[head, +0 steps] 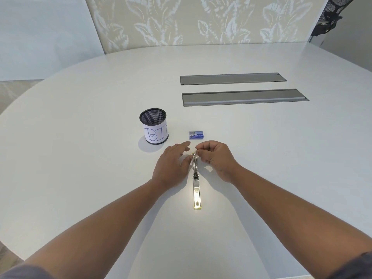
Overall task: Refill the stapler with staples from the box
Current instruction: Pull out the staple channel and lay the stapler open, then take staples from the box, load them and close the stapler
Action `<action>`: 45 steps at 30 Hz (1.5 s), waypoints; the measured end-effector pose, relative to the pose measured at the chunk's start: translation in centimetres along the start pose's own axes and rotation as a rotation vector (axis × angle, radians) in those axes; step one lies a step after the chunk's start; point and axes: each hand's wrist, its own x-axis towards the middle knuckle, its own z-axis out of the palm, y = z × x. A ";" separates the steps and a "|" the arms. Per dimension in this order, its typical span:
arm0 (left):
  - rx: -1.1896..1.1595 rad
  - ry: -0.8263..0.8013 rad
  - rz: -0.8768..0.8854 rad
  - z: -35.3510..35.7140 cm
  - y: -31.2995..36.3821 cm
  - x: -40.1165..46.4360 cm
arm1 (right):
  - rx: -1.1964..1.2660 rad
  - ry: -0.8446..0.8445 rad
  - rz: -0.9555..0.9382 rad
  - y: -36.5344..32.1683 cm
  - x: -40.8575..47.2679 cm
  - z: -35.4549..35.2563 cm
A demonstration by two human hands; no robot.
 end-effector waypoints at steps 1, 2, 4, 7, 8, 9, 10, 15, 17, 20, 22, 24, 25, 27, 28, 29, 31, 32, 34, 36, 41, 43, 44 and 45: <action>-0.011 0.014 0.001 0.0 0.0 -0.2 | 0.004 -0.009 -0.001 0.0 0.0 0.1; -0.014 0.023 0.011 0.0 0.1 -0.4 | 0.003 -0.019 -0.003 0.0 -0.1 0.1; 0.005 0.032 0.046 0.1 0.1 -0.5 | -0.004 -0.048 -0.008 -0.1 -0.2 0.3; 0.046 0.055 0.093 0.1 0.2 -0.4 | -0.033 -0.075 -0.018 -0.1 -0.2 0.5; 0.044 0.055 0.091 0.0 0.3 -0.3 | -0.045 -0.079 -0.022 -0.1 -0.2 0.5; 0.036 0.052 0.084 -0.1 0.3 -0.3 | -0.055 -0.085 -0.026 -0.1 -0.2 0.5; 0.025 0.052 0.082 -0.2 0.4 -0.3 | -0.063 -0.089 -0.029 -0.1 -0.2 0.5; -0.080 0.109 0.037 -0.5 0.7 -0.2 | -0.083 -0.083 -0.045 0.4 -0.2 0.4; -0.124 0.113 -0.015 -0.5 0.7 -0.2 | -0.128 -0.054 -0.051 0.5 -0.2 0.5; -0.186 0.115 -0.090 -0.7 0.8 0.0 | -0.247 -0.001 -0.050 0.4 -0.4 0.5; -0.226 0.125 -0.135 -0.9 0.9 0.0 | -0.316 -0.013 -0.067 0.6 -0.4 0.5; -0.294 0.132 -0.183 -1.0 0.9 -0.1 | -0.372 -0.019 -0.093 0.9 -0.2 0.5; -0.324 0.131 -0.201 -1.1 0.9 -0.1 | -0.408 -0.015 -0.108 1.0 0.0 0.5; -0.357 0.128 -0.224 -1.4 0.9 -0.1 | -0.500 -0.015 -0.149 1.0 0.5 0.5; -0.371 0.130 -0.231 -1.5 0.9 -0.1 | -0.547 -0.019 -0.173 1.0 0.7 0.4; -0.386 0.130 -0.236 -1.6 0.9 0.0 | -0.584 -0.025 -0.198 1.0 1.0 0.4; -0.411 0.127 -0.224 -2.0 1.2 0.2 | -0.622 -0.026 -0.251 1.1 1.4 0.4; -0.408 0.130 -0.205 -2.4 1.5 0.5 | -0.634 -0.023 -0.281 1.2 1.6 0.4; -0.359 0.168 -0.161 -3.7 2.1 1.6 | -0.643 -0.022 -0.321 1.5 1.8 0.5; -0.246 0.242 -0.113 -5.8 2.4 3.4 | -0.629 -0.023 -0.327 1.7 1.9 0.5; 0.094 0.245 -0.079 -10.5 1.3 8.0 | -0.611 -0.030 -0.351 1.8 2.0 0.4; 0.176 0.231 -0.149 -11.2 0.1 9.5 | -0.605 -0.027 -0.357 1.8 2.0 0.4; 0.189 0.220 -0.184 -11.4 -0.4 10.0 | -0.601 -0.026 -0.356 1.8 1.9 0.4; 0.191 0.204 -0.216 -11.6 -0.7 10.3 | -0.595 -0.028 -0.352 1.8 1.9 0.4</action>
